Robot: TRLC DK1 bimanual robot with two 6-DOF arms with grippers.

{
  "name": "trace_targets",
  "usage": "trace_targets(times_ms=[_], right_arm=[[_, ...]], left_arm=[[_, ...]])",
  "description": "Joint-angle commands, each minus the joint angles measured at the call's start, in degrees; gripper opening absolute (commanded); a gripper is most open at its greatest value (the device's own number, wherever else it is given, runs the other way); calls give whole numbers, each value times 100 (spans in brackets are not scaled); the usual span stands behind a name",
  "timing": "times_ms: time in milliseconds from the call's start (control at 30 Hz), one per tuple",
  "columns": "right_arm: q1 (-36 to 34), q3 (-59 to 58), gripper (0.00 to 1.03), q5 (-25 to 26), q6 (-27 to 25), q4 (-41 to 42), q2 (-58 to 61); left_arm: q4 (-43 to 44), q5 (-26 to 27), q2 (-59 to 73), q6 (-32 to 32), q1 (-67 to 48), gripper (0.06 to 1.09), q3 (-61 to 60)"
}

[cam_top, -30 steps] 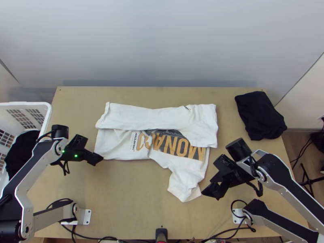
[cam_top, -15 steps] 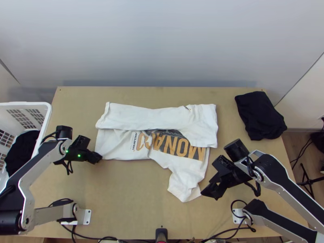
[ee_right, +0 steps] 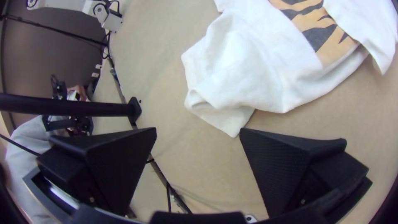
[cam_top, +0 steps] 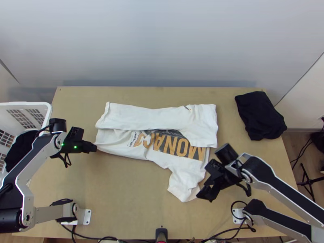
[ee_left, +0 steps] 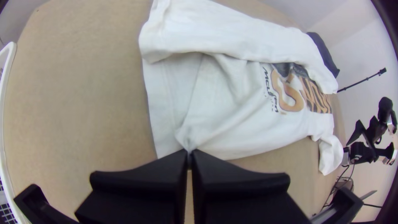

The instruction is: Fold the t-shirt

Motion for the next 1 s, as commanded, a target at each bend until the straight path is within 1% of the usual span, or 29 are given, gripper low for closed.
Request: trace_targets(times_ms=[0, 33, 200, 567, 800, 833, 900, 933, 967], right_arm=[[558, -295, 93, 244, -185, 235, 305], [646, -304, 93, 270, -202, 261, 358], [813, -436, 93, 929, -439, 622, 657], [822, -717, 93, 1413, -316, 1474, 877], [848, -752, 92, 1562, -290, 1553, 1000], [866, -778, 88, 1606, -290, 1562, 1008], [954, -831, 71, 1659, -299, 1571, 1061], [1015, -866, 58, 1650, -316, 1571, 1052], [1112, -884, 39, 1659, -325, 1571, 1035]], left_arm=[[-51, 3, -23, -223, -20, 10, 186], [-59, -6, -14, -232, -20, 10, 186], [-68, -6, -23, -276, -29, 10, 239], [-68, 3, -23, -425, -64, 9, 195], [-68, 38, -23, -469, -169, 10, 204], [-68, 30, -32, -469, -169, 10, 213], [-68, 30, -32, -469, -169, 10, 213], [-77, 30, -41, -469, -169, 10, 204], [-77, 30, -41, -460, -169, 10, 195]])
